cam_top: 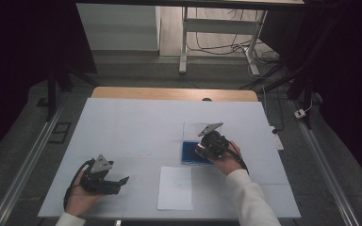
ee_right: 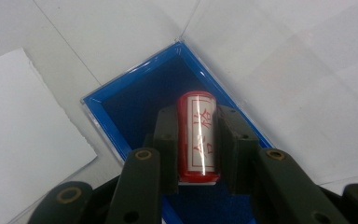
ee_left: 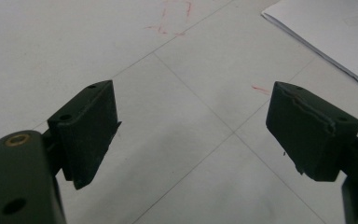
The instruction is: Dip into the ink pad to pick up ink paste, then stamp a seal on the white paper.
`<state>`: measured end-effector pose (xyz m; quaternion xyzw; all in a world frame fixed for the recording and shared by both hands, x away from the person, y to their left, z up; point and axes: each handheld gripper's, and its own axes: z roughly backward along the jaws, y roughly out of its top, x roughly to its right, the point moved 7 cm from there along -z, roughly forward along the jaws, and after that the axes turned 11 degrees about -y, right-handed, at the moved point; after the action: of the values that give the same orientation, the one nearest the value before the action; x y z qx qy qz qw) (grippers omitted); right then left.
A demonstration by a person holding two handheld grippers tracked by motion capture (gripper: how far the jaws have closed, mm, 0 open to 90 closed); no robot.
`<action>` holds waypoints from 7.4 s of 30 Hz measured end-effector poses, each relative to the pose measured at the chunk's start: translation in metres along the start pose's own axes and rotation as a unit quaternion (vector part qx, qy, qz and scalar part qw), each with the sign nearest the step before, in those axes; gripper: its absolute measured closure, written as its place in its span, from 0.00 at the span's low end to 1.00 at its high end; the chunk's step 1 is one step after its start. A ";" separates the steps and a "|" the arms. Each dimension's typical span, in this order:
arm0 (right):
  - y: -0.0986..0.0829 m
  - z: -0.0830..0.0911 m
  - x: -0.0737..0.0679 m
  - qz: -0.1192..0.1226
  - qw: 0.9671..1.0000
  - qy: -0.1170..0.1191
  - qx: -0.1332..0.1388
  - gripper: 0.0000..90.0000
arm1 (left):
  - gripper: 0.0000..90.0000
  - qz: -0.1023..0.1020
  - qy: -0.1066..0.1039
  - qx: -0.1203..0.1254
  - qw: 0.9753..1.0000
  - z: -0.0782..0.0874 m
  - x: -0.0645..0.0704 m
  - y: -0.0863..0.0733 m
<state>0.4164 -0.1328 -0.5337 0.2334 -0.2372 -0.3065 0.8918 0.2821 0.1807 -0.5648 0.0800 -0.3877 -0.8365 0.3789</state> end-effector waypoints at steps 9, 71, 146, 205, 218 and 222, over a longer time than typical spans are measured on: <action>-0.001 0.000 -0.001 -0.002 1.000 -0.002 0.002 0.79 | 0.19 0.001 -0.001 0.001 1.000 0.001 -0.001 0.000; 0.021 0.026 0.006 -0.009 0.999 0.006 0.038 0.78 | 0.19 0.013 -0.005 0.012 1.000 0.004 -0.003 -0.001; 0.007 -0.005 -0.001 0.006 0.999 0.004 -0.035 0.78 | 0.19 0.022 0.005 0.016 1.000 0.009 -0.007 -0.003; 0.007 0.073 -0.043 -0.002 0.988 0.079 0.134 0.77 | 0.19 0.021 0.009 0.017 1.000 0.011 -0.008 -0.004; 0.006 0.080 -0.073 0.025 0.985 0.106 0.135 0.77 | 0.19 0.014 0.009 0.017 1.000 0.011 -0.005 -0.002; 0.008 0.080 -0.082 0.041 0.984 0.109 0.132 0.77 | 0.19 0.015 0.008 0.015 1.000 0.010 -0.005 -0.003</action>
<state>0.3172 -0.0945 -0.4902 0.3713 -0.1862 -0.2086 0.8854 0.2798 0.1915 -0.5613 0.0868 -0.3986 -0.8238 0.3936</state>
